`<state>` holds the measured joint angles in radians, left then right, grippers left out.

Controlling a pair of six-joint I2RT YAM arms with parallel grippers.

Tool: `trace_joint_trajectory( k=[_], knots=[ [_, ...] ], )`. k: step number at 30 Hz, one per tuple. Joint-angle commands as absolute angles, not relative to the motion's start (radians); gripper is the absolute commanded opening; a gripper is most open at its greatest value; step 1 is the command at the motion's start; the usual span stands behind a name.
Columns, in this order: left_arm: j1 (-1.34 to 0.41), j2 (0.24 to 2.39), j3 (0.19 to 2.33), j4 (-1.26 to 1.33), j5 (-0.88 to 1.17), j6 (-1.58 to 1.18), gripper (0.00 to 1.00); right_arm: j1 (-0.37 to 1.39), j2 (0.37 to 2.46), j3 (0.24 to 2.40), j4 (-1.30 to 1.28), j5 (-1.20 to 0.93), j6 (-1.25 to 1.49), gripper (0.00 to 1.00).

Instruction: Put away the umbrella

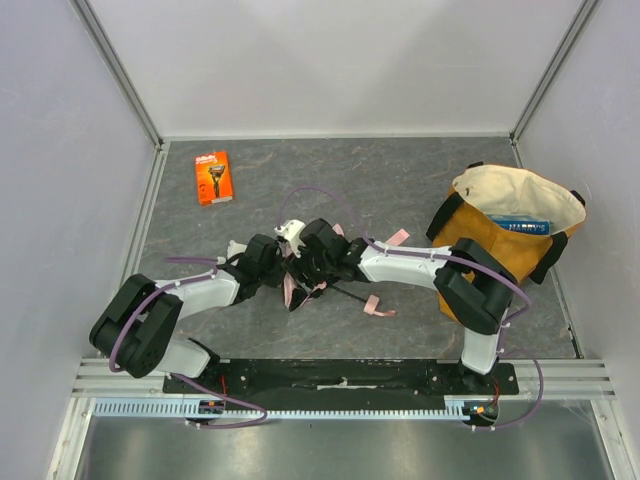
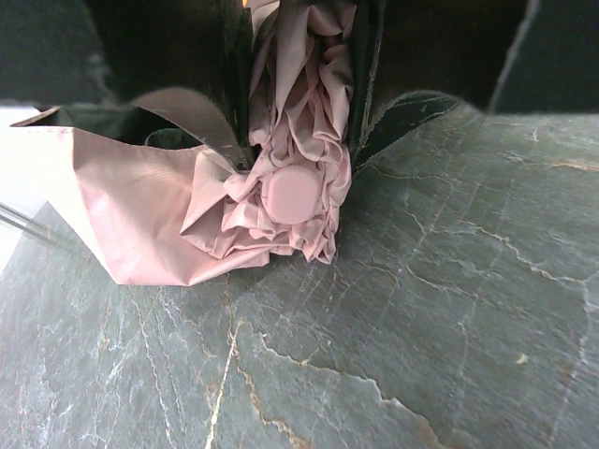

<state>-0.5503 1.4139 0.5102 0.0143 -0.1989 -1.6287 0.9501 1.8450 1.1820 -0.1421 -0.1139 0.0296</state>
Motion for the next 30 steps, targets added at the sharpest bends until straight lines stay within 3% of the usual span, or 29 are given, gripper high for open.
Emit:
trace_joint_trajectory(
  k=[1,8,15,22,26,30],
  knots=[
    [-0.549,1.463,0.48,-0.166,-0.21,-1.575,0.02,0.992,1.89,1.155,-0.135,0.168,-0.093,0.69],
    [-0.545,1.486,0.522,-0.241,-0.14,-1.595,0.02,1.026,1.97,1.105,-0.067,0.193,-0.14,0.72],
    [-0.526,1.493,0.511,-0.23,-0.118,-1.594,0.02,1.043,1.927,1.019,-0.008,0.041,-0.087,0.73],
    [-0.486,1.491,0.526,-0.241,-0.089,-1.514,0.02,1.046,1.937,0.96,-0.008,0.164,-0.113,0.74],
    [-0.462,1.54,0.563,-0.27,-0.032,-1.442,0.02,1.049,1.979,0.977,-0.009,0.189,-0.118,0.72],
    [-0.433,1.54,0.555,-0.287,-0.005,-1.401,0.02,1.051,2.039,1.014,-0.018,0.206,-0.092,0.62]
  ],
)
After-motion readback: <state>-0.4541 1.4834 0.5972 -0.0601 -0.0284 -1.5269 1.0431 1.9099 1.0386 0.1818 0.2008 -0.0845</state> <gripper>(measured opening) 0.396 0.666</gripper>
